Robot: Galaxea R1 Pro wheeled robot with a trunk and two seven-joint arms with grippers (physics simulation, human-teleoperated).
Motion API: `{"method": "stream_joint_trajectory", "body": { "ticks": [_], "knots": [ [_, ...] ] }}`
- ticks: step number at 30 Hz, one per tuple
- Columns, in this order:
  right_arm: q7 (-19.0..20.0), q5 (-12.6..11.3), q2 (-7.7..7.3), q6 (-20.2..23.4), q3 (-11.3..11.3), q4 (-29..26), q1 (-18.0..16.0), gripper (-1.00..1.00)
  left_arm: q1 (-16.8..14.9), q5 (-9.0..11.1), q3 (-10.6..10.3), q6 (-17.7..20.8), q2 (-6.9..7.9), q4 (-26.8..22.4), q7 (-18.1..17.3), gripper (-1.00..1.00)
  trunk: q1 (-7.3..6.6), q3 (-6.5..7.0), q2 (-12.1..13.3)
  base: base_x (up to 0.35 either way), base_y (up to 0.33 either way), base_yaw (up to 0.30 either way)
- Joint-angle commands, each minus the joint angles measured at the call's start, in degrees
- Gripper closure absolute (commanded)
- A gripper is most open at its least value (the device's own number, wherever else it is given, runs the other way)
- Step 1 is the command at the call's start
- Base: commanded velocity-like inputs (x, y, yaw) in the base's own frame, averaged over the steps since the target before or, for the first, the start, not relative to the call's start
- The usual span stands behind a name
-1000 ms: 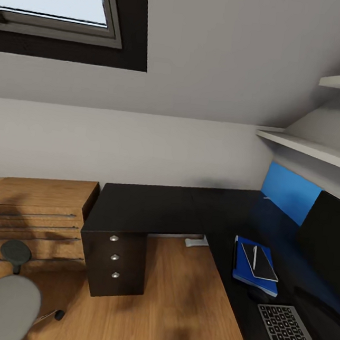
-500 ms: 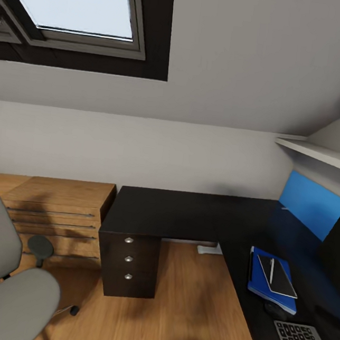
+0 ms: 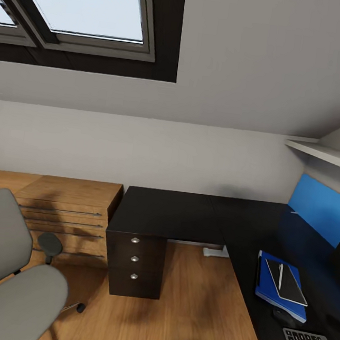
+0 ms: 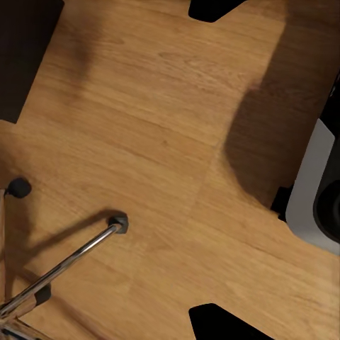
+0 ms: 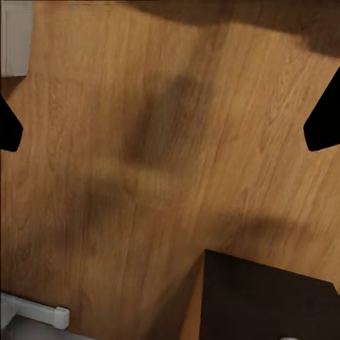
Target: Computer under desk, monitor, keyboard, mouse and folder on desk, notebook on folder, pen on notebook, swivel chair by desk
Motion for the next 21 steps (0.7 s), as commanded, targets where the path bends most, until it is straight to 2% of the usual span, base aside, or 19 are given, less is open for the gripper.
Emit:
{"method": "stream_joint_trajectory", "body": {
  "ticks": [1, 2, 6, 7, 11, 17, 21],
  "knots": [
    [-0.28, -0.63, -0.53, -0.19, 0.56, 0.27, -0.05, -1.00, -0.04, 0.58, 0.08, -0.10, 0.00, 0.03, -0.47, -1.00, 0.02, -0.10, -0.08, 0.000, 0.000, 0.009],
    [-0.52, -0.89, -1.75, -0.17, 0.55, 0.71, -0.05, -1.00, -0.04, 0.60, 0.08, -0.11, 0.00, 0.03, -0.44, -1.00, 0.02, -0.10, -0.08, 0.000, 0.000, 0.006],
    [-0.71, -1.43, -4.20, -0.17, 0.57, 1.19, 0.27, -1.00, -0.04, 0.61, 0.11, -0.11, 0.03, 0.04, -0.41, -1.00, 0.02, -0.10, -0.08, 0.000, 0.000, 0.003],
    [-0.73, -1.57, -5.27, -0.21, 0.59, 1.28, 0.83, -1.00, -0.04, 0.65, 0.13, -0.11, 0.05, 0.03, -0.40, -1.00, 0.02, -0.10, -0.08, 0.000, 0.000, 0.002],
    [-0.70, -1.74, -6.94, -0.30, 0.61, 1.39, 2.61, -1.00, -0.04, 0.69, 0.16, -0.20, 0.11, 0.02, -0.39, -1.00, 0.02, -0.10, -0.08, 0.000, 0.000, 0.000],
    [-0.67, -1.87, -7.28, -0.44, 0.73, 1.43, 3.79, -1.00, -0.04, 0.71, 0.16, -0.20, 0.16, 0.04, -0.40, -1.00, 0.02, -0.10, -0.08, 0.000, 0.000, 0.000],
    [-0.68, -1.93, -6.59, -0.62, 0.73, 1.44, 4.25, -1.00, -0.04, 0.71, 0.17, -0.20, 0.19, 0.04, -0.40, -1.00, 0.02, -0.04, -0.08, 0.000, 0.000, -0.013]
  ]
}}
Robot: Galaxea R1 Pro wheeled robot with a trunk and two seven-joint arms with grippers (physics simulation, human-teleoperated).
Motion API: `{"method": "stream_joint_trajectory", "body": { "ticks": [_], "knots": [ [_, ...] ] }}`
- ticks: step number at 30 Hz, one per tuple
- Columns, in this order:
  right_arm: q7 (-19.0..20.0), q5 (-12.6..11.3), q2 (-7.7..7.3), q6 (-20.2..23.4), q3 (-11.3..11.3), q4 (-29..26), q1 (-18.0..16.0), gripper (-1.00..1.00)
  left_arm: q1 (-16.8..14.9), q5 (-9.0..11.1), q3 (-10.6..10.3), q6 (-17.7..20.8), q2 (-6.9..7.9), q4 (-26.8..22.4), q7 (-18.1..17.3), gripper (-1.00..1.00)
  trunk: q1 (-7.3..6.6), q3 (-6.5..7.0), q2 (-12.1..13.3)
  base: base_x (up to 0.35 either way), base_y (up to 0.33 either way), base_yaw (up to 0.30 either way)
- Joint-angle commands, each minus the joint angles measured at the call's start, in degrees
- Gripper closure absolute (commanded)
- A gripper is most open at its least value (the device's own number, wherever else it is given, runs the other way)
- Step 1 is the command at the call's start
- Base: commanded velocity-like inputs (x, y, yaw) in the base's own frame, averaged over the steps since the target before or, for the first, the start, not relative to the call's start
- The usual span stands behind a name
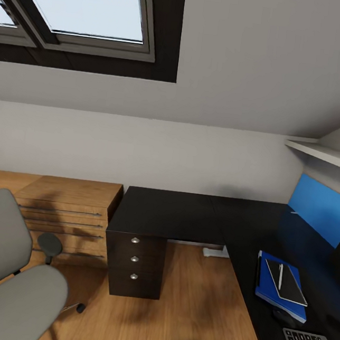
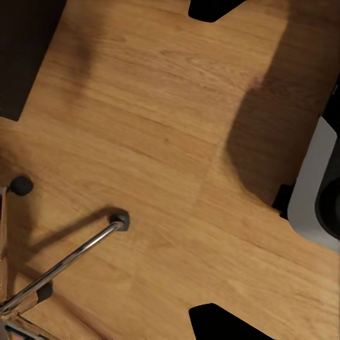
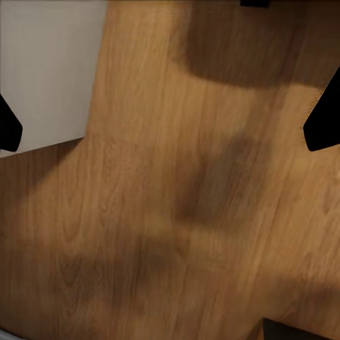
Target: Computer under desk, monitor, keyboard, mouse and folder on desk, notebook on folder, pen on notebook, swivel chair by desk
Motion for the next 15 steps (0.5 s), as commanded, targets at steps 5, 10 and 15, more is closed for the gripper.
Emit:
{"method": "stream_joint_trajectory", "body": {
  "ticks": [5, 10, 15],
  "knots": [
    [0.05, -0.65, 0.65, -0.47, 0.47, 0.14, 0.30, -1.00, -0.04, 0.66, 0.07, -0.10, 0.25, 0.03, -0.52, -1.00, 0.02, 0.15, -0.08, 0.000, 0.000, -0.063],
    [0.11, -0.60, 1.44, -0.52, 0.54, 0.14, 0.43, -1.00, -0.04, 0.68, 0.07, -0.10, 0.37, 0.03, -0.49, -1.00, 0.02, 0.54, -0.08, 0.000, 0.000, -0.027],
    [0.15, -0.58, 2.23, -0.51, 0.53, 0.14, 0.46, -1.00, -0.04, 0.69, 0.07, -0.10, 0.41, 0.03, -0.49, -1.00, 0.02, 0.98, -0.08, 0.000, 0.000, -0.008]
  ]
}}
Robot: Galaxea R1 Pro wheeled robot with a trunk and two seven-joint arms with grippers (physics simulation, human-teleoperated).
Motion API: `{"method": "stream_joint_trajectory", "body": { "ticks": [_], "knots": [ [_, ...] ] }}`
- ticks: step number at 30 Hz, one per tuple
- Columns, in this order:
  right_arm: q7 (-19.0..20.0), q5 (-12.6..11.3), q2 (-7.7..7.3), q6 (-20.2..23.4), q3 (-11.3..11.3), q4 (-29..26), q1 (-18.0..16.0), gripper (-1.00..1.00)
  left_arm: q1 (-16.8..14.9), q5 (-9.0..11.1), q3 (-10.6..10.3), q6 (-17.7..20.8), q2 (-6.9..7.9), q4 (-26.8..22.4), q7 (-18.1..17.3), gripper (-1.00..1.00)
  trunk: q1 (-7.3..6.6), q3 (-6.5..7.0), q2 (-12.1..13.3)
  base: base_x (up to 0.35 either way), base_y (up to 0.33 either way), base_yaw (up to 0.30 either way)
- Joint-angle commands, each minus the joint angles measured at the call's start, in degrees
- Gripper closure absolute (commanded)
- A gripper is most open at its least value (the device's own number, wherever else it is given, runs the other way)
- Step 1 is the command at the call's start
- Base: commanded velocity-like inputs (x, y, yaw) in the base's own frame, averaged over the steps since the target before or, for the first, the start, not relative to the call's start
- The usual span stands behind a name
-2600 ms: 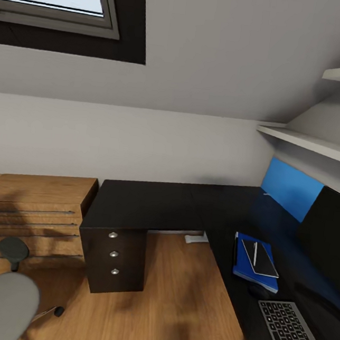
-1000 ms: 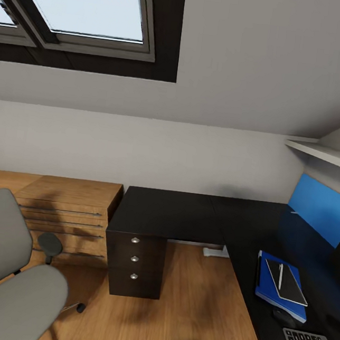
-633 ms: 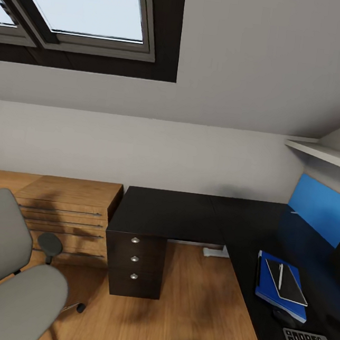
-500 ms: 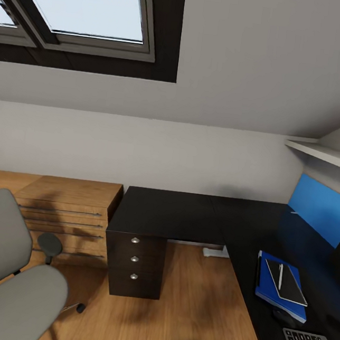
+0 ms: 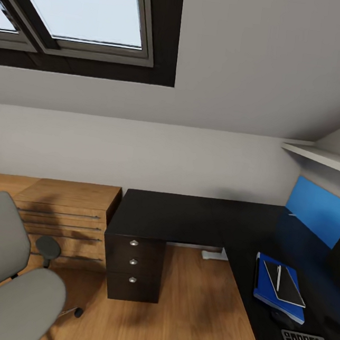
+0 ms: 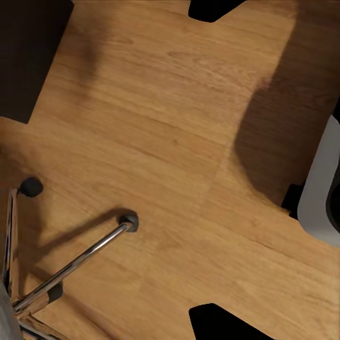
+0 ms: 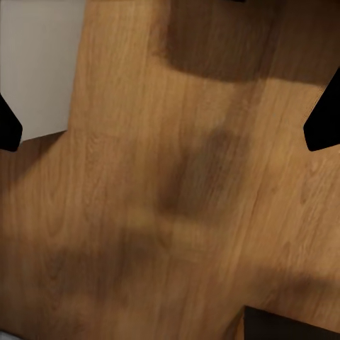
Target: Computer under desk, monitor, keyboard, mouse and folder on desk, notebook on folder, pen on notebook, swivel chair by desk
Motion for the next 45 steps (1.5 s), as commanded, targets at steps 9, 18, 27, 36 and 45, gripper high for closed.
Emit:
{"method": "stream_joint_trajectory", "body": {
  "ticks": [9, 18, 27, 36, 45],
  "knots": [
    [0.11, -0.46, 0.39, -0.24, 0.50, 0.14, 0.04, -1.00, -0.04, 0.53, 0.08, -0.12, -0.03, 0.03, -0.44, -1.00, 0.02, 0.49, -0.08, 0.000, 0.000, 0.040],
    [0.96, -0.34, 0.42, -0.22, 0.50, 0.14, 0.27, -1.00, -0.04, 0.44, 0.02, -0.18, -0.08, 0.03, -0.42, -1.00, 0.02, 0.32, -0.08, 0.000, 0.000, 0.038],
    [1.73, -0.38, 0.38, -0.22, 0.48, 0.14, 0.29, -1.00, -0.04, 0.37, -0.01, -0.19, -0.08, 0.03, -0.42, -1.00, 0.02, 0.27, -0.08, -0.102, 0.000, 0.004],
    [1.79, -0.38, 0.58, -0.22, 0.50, 0.14, 0.30, -1.00, -0.04, 0.34, -0.01, -0.19, -0.08, 0.03, -0.42, -1.00, 0.02, -0.12, -0.08, -0.303, 0.000, 0.070],
    [1.79, -0.33, 0.97, -0.08, 0.57, 0.14, 0.31, -1.00, -0.04, 0.34, -0.01, -0.19, -0.08, 0.03, -0.42, -1.00, 0.02, -0.76, -0.08, -0.187, 0.000, 0.167]
  ]
}}
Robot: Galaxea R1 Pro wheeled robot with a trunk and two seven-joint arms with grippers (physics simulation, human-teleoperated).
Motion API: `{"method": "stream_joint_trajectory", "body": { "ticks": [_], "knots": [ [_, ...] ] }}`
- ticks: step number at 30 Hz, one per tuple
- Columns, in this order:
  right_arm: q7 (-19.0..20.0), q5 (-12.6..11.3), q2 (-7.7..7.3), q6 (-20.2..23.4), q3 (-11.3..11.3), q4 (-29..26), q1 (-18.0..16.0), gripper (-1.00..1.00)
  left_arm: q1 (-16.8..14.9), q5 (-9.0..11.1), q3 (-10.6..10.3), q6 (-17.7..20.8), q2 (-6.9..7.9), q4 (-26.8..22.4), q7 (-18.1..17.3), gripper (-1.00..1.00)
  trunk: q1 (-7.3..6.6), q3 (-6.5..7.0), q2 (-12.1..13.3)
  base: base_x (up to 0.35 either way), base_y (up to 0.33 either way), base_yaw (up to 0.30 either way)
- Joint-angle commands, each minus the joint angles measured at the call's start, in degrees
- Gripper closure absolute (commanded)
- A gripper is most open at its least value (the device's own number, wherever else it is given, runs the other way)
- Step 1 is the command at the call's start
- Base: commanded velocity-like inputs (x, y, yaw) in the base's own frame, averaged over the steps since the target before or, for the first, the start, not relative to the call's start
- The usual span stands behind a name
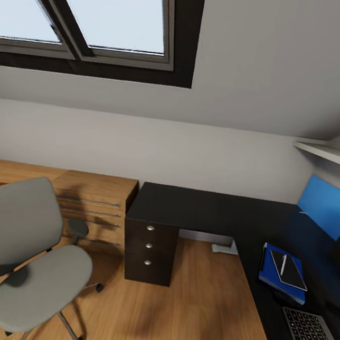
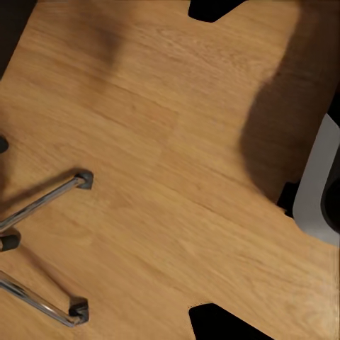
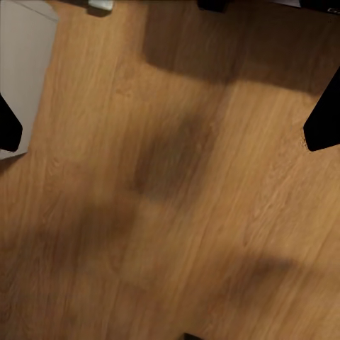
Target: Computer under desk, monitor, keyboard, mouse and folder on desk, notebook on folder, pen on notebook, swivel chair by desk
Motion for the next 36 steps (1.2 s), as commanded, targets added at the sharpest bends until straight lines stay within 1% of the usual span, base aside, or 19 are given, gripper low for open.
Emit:
{"method": "stream_joint_trajectory", "body": {
  "ticks": [1, 36],
  "knots": [
    [-0.08, -0.57, 0.05, -0.24, 0.52, 0.14, -0.07, -1.00, -0.05, 0.61, 0.08, -0.10, -0.01, 0.04, -0.46, -1.00, 0.01, -0.18, -0.08, -0.037, 0.000, 0.174],
    [-0.08, -0.57, 0.10, -0.16, 0.45, 0.14, -0.06, -1.00, -0.05, 0.66, 0.08, 0.05, -0.01, 0.04, -0.48, -1.00, 0.01, -2.72, -0.08, -0.003, 0.000, 0.186]
  ]
}}
